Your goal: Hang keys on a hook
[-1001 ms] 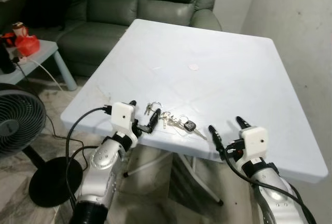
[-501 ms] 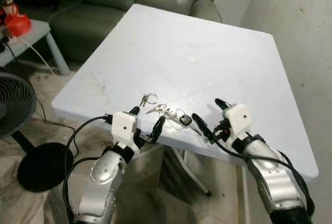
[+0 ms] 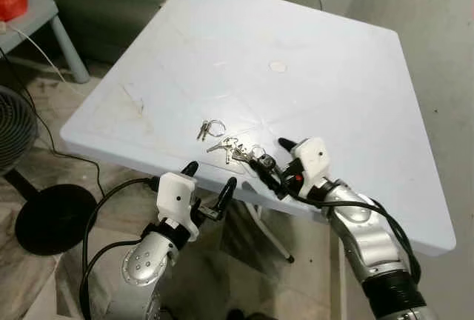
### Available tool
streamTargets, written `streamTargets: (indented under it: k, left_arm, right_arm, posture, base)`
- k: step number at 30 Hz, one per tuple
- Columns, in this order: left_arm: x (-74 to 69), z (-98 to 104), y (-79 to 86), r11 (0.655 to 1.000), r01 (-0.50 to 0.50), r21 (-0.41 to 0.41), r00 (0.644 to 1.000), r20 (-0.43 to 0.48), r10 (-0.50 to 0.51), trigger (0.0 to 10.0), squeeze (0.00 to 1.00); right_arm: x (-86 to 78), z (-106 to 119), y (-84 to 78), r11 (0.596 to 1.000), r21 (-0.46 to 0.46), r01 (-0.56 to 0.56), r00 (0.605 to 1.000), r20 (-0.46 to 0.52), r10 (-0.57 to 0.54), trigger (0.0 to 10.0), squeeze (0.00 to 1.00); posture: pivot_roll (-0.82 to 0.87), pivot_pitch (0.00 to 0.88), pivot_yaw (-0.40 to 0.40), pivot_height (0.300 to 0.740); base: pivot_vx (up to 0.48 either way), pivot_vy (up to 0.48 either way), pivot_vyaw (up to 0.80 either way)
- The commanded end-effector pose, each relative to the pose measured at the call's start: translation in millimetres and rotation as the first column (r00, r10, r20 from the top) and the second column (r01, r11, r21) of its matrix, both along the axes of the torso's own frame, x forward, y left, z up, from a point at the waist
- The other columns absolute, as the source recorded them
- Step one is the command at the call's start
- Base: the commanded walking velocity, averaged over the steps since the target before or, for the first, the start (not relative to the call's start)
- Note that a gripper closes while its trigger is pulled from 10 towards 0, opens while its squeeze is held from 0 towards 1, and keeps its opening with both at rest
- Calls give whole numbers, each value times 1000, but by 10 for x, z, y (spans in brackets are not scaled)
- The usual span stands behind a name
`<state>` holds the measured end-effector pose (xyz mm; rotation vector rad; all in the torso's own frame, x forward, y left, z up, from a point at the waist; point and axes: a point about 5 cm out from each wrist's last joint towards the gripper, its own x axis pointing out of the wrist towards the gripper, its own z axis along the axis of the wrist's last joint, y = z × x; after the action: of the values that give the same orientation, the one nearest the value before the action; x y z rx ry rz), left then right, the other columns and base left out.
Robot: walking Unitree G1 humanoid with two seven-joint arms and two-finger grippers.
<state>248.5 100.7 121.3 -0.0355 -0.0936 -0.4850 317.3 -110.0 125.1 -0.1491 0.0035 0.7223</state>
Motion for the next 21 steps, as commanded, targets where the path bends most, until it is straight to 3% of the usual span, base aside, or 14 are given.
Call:
streamTargets:
  k: [1, 2, 4, 5, 7, 8, 9, 12, 13, 14, 21]
  left_arm:
    - [-53, -6, -42, 1000, 11, 10, 1000, -10, -11, 10000, 0]
    - [-57, -7, -45, 1000, 10, 12, 1000, -11, -10, 10000, 0]
    - [-63, -5, -57, 1000, 8, 11, 1000, -13, -8, 10000, 0]
    - [-63, -6, -60, 1000, 7, 10, 1000, -14, -7, 10000, 0]
    - [-64, -2, -64, 1000, 6, 9, 1000, -16, -6, 10000, 0]
    - [-64, -1, -67, 1000, 6, 8, 1000, -17, -6, 10000, 0]
    - [-59, 1, -70, 1000, 4, 8, 1000, -17, -4, 10000, 0]
    - [-49, 1, -70, 1000, 2, 7, 1000, -17, -1, 10000, 0]
    - [-48, 0, -70, 1000, 1, 8, 1000, -18, -1, 10000, 0]
    - [-46, 2, -70, 1000, 1, 7, 1000, -17, -1, 10000, 0]
    - [-43, 9, -72, 1000, -4, 9, 1000, -17, 4, 10000, 0]
  right_arm:
    - [-44, -69, -6, 1000, 4, -16, 999, -44, 16, 6745, 0]
    - [-50, -69, 2, 1000, 11, -22, 999, -47, 22, 6745, 0]
    - [-37, -51, 11, 1000, 23, -19, 999, -45, 20, 2157, 0]
    - [-31, -46, 13, 999, 29, -17, 999, -46, 18, 2157, 0]
    - [-14, -21, 24, 999, 37, -15, 999, -41, 17, 431, 0]
    - [-8, -16, 23, 999, 37, -14, 999, -40, 16, 431, 0]
    - [5, -2, 25, 999, 45, -12, 999, -37, 14, 6078, 0]
    - [16, 39, 30, 998, 65, -20, 999, -27, 22, 5451, 0]
    - [17, 44, 30, 998, 67, -21, 999, -25, 23, 8863, 0]
    - [30, 56, 27, 998, 66, -12, 1000, -26, 14, 10000, 0]
    - [124, 202, -21, 988, 138, 62, 998, -4, -62, 10000, 0]
  posture:
    - [168, 243, -166, 740]
    - [169, 243, -170, 740]
    - [170, 242, -174, 740]
    - [170, 242, -174, 740]
    - [170, 242, -174, 740]
    - [169, 238, -176, 740]
    - [169, 238, -176, 740]
    - [167, 235, -179, 740]
    - [167, 235, -179, 740]
    - [167, 235, -179, 740]
    - [165, 233, -181, 740]
  base:
    - [0, 0, 0]
    - [0, 0, 0]
    - [0, 0, 0]
    - [0, 0, 0]
    - [0, 0, 0]
    - [0, 0, 0]
    - [0, 0, 0]
    - [0, 0, 0]
    - [0, 0, 0]
    - [0, 0, 0]
    - [0, 0, 0]
